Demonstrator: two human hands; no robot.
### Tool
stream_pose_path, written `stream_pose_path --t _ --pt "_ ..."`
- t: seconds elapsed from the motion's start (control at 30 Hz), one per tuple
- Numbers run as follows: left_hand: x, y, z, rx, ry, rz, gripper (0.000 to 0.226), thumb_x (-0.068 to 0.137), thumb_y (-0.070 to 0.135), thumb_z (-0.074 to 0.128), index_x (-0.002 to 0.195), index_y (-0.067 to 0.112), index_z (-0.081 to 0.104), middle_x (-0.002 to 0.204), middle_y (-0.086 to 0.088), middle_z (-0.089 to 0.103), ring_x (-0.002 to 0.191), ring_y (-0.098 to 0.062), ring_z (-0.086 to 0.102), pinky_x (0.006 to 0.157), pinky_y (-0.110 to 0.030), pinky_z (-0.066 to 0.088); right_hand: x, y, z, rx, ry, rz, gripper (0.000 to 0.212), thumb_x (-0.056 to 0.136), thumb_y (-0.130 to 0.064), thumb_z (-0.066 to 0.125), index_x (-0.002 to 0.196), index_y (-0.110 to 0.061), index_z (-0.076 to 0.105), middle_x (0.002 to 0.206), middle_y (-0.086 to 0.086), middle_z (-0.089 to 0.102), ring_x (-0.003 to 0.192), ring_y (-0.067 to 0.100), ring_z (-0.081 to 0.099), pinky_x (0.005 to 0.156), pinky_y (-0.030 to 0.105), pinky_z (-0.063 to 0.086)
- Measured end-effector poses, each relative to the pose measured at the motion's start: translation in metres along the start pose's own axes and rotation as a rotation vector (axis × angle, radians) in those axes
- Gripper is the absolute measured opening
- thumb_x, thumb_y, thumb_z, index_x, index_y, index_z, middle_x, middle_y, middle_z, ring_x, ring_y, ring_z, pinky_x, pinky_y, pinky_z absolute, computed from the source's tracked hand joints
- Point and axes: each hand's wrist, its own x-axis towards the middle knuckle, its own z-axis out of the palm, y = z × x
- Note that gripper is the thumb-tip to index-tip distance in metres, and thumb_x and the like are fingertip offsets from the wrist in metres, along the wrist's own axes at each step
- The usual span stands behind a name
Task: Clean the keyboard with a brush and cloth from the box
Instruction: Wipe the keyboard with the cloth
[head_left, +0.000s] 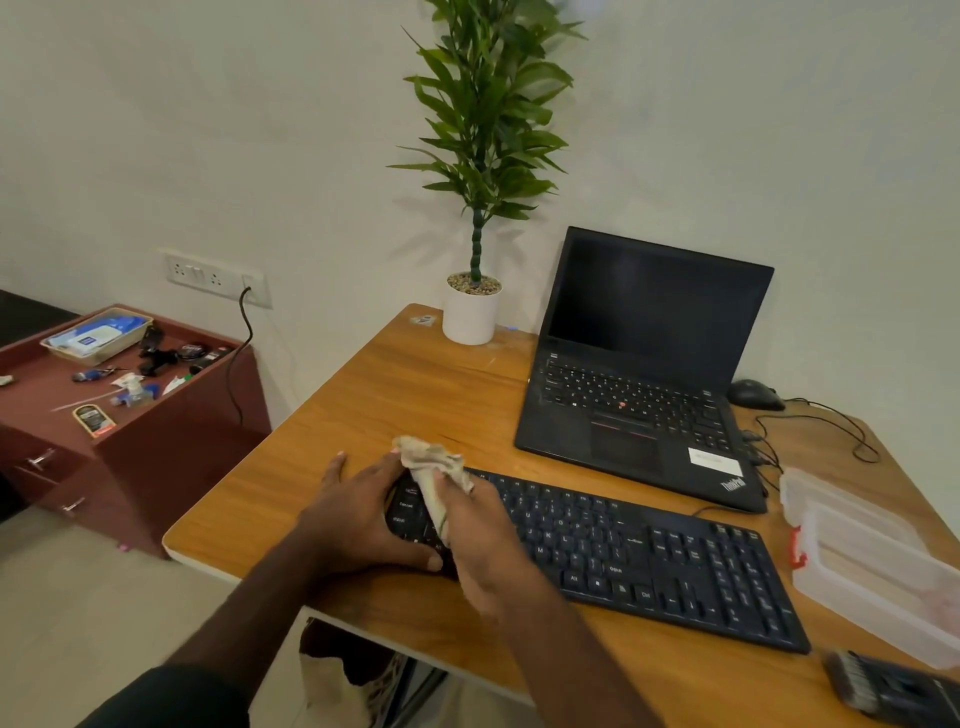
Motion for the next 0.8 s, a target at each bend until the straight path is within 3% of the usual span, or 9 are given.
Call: stream_pose_path --t 0.1,0.2,0.3,0.4,0.47,0.5,0.53,0.6,0.8 --pt "-0.002 -0.001 -0.001 -0.015 -0.014 -0.021 0.139 0.043 0.104 0.053 0.156 0.037 0.007 0.162 0.007 0.026 0.148 -0.010 0.022 0.121 -0.049 -0.015 0.010 -0.010 -0.016 0.485 0.077 0.116 0.021 0.104 -0.020 0.053 0.122 -0.012 0.060 0.116 0.013 0.073 0.108 0.028 0.069 0.097 0.046 0.056" --pt "-0.002 -0.002 0.000 -0.028 -0.018 -0.030 0.138 0.043 0.102 0.055 0.155 0.039 0.005 0.163 0.008 0.025 0.148 -0.011 0.022 0.120 -0.047 -0.018 0.010 -0.026 -0.048 0.574 0.135 0.005 0.024 0.104 -0.018 0.051 0.127 -0.012 0.057 0.120 0.012 0.071 0.112 0.028 0.067 0.101 0.048 0.053" --pt "0.000 -0.003 0.000 -0.020 -0.015 -0.024 0.138 0.043 0.103 0.054 0.155 0.040 0.004 0.161 0.008 0.028 0.147 -0.011 0.025 0.121 -0.048 -0.016 0.010 -0.032 -0.090 -0.004 0.286 -0.265 0.025 0.107 -0.023 0.046 0.127 -0.027 0.061 0.113 -0.002 0.071 0.100 0.009 0.066 0.091 0.033 0.057" --pt "0.001 -0.004 0.001 -0.020 -0.014 -0.022 0.138 0.043 0.104 0.053 0.155 0.041 0.004 0.161 0.008 0.028 0.147 -0.012 0.025 0.121 -0.049 -0.015 0.010 -0.024 -0.121 -0.798 0.347 -0.480 0.040 0.105 -0.016 0.047 0.145 -0.018 0.049 0.111 0.003 0.070 0.079 -0.005 0.062 0.065 0.017 0.052" --pt "0.002 -0.004 0.002 -0.014 -0.008 -0.023 0.138 0.042 0.104 0.052 0.155 0.041 0.004 0.161 0.009 0.029 0.147 -0.011 0.025 0.121 -0.049 -0.014 0.011 -0.007 -0.126 -1.163 0.237 -0.456 0.053 0.104 -0.014 0.046 0.155 -0.014 0.032 0.152 0.012 0.048 0.132 0.012 0.052 0.107 0.029 0.048" --pt "0.002 -0.005 0.003 -0.008 -0.003 -0.023 0.138 0.042 0.104 0.052 0.155 0.041 0.003 0.161 0.009 0.029 0.147 -0.011 0.026 0.121 -0.050 -0.013 0.009 0.003 -0.123 -1.301 0.168 -0.405 0.060 0.105 -0.016 0.044 0.159 -0.014 0.019 0.165 0.008 0.027 0.151 0.019 0.028 0.123 0.036 0.027" --pt "0.002 -0.005 0.003 -0.004 0.001 -0.023 0.138 0.042 0.105 0.052 0.155 0.041 0.004 0.161 0.010 0.030 0.147 -0.011 0.026 0.121 -0.050 -0.012 0.006 0.011 -0.118 -1.401 0.116 -0.362 0.065 0.106 -0.018 0.041 0.161 -0.016 0.008 0.169 0.004 0.011 0.156 0.019 0.009 0.125 0.037 0.009" --pt "0.002 -0.005 0.005 -0.004 0.010 -0.023 0.139 0.042 0.105 0.052 0.155 0.040 0.004 0.161 0.010 0.030 0.147 -0.011 0.026 0.121 -0.050 -0.013 -0.001 0.018 -0.107 -1.472 0.098 -0.337 0.070 0.106 -0.018 0.039 0.160 -0.018 -0.006 0.170 0.000 -0.002 0.156 0.017 -0.004 0.123 0.036 -0.004" --pt "0.002 -0.002 0.004 0.020 -0.001 -0.021 0.141 0.041 0.106 0.047 0.156 0.036 0.004 0.162 0.008 0.027 0.148 -0.009 0.024 0.121 -0.049 -0.015 -0.019 0.022 -0.073 -1.368 0.024 -0.305 0.068 0.106 -0.014 0.035 0.160 -0.019 -0.004 0.169 -0.002 -0.003 0.156 0.013 -0.006 0.126 0.033 -0.005"
